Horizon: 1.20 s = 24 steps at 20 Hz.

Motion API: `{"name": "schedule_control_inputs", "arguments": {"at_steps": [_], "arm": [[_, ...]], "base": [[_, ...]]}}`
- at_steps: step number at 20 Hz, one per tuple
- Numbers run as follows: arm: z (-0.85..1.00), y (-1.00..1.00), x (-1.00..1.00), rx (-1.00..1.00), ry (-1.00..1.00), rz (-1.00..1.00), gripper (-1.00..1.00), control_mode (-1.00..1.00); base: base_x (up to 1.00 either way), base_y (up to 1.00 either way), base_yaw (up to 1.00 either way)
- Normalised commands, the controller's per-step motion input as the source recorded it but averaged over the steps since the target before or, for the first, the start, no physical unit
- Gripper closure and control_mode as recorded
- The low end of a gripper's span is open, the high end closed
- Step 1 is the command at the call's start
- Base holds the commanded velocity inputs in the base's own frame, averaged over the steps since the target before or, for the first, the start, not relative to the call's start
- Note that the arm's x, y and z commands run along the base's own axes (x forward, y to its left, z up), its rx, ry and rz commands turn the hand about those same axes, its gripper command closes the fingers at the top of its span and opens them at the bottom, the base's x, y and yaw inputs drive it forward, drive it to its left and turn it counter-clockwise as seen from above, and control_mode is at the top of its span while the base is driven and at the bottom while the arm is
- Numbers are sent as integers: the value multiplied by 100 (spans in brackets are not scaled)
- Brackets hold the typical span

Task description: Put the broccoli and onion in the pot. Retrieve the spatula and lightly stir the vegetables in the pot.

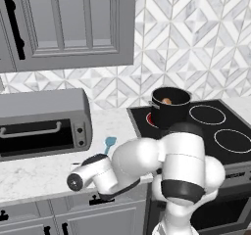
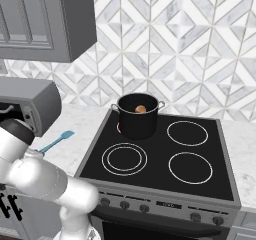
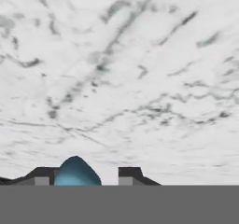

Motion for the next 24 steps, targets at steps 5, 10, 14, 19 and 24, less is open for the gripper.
{"name": "schedule_control_inputs", "arguments": {"at_steps": [5,10,14,19,24], "arm": [[-45,-6,25,0,0,0,100,-100],[-31,-24,2,0,0,0,100,-100],[4,-36,-40,0,-12,0,100,-100],[74,-45,-69,11,-14,2,100,-100],[100,-39,-54,34,-1,1,100,-100]], "base": [[0,0,0],[0,0,0],[0,0,0],[0,0,0],[0,0,0]]}}
